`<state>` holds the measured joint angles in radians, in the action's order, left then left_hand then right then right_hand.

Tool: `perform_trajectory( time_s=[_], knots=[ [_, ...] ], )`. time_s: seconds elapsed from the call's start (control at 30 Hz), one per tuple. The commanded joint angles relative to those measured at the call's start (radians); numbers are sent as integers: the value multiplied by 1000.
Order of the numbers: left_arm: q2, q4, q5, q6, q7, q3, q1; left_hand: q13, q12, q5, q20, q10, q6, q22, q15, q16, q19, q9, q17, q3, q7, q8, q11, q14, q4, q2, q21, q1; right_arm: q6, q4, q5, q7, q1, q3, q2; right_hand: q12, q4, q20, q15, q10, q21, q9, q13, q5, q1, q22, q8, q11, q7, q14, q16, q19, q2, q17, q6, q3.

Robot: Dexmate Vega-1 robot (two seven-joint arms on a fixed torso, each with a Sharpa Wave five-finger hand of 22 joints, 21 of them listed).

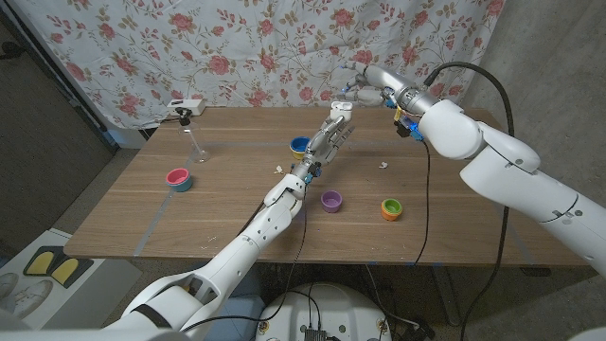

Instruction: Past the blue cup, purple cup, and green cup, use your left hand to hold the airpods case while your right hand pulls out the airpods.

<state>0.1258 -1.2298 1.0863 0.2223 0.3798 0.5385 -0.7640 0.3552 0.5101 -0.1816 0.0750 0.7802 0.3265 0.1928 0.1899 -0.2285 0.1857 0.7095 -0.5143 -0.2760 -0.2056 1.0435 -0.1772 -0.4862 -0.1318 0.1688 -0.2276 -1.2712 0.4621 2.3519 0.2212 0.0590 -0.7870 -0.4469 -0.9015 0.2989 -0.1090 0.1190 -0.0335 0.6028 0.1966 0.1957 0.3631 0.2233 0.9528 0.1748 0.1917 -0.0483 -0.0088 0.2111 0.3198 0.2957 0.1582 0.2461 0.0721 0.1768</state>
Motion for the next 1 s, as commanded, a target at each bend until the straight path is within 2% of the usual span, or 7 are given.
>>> perform_trajectory(
  time_s=[0.03, 0.33, 0.47, 1.0],
  knots=[
    [0, 21, -20, 17, -4, 3, 14, 84, 16, -4, -2, 49, -1, 2, 35, 3, -1, 2, -2, -7, -1, 9, -45, -32, 0, 9, -3, -1, 71, -7, 47, 83, 60, -48, 15, -8, -5, 11, 10, 1, -2, 1, -2, 6, -7, 2, -7, 13, 7, -4, 8, 0, -3, 2, -17, 4],
    [0, 35, -45, 37, 1, 8, 26, 86, 15, -6, -1, 47, -7, 2, 36, 2, -2, -1, -3, -8, -1, 8, -45, -35, 2, 11, -2, 1, 86, -31, 66, 140, 105, -84, 27, -20, -9, 14, 17, -9, -2, 1, -8, 8, -4, 2, -11, 22, 21, -15, 6, -4, -3, 1, -44, 7],
    [0, 42, -54, 44, 5, 10, 29, 88, 14, -8, -1, 45, -9, 2, 35, 2, -1, -2, -2, -10, -1, 8, -45, -38, 3, 13, -3, 1, 90, -33, 73, 144, 107, -86, 32, -29, -12, 17, 22, -19, -2, 1, -12, 10, -1, 2, -12, 31, 29, -20, 5, -7, -1, 0, -57, 11],
    [6, 35, -54, 44, 6, 6, 24, 92, 14, -9, 0, 42, -11, 2, 37, 3, -2, -5, -2, -12, -1, 9, -45, -40, 4, 12, -2, 2, 119, -41, 109, 167, 126, -115, 53, -37, -24, 17, 25, -18, -1, 0, -19, 17, 16, 2, -9, 35, 32, -21, 5, -9, 1, -3, -70, 21]
  ],
)
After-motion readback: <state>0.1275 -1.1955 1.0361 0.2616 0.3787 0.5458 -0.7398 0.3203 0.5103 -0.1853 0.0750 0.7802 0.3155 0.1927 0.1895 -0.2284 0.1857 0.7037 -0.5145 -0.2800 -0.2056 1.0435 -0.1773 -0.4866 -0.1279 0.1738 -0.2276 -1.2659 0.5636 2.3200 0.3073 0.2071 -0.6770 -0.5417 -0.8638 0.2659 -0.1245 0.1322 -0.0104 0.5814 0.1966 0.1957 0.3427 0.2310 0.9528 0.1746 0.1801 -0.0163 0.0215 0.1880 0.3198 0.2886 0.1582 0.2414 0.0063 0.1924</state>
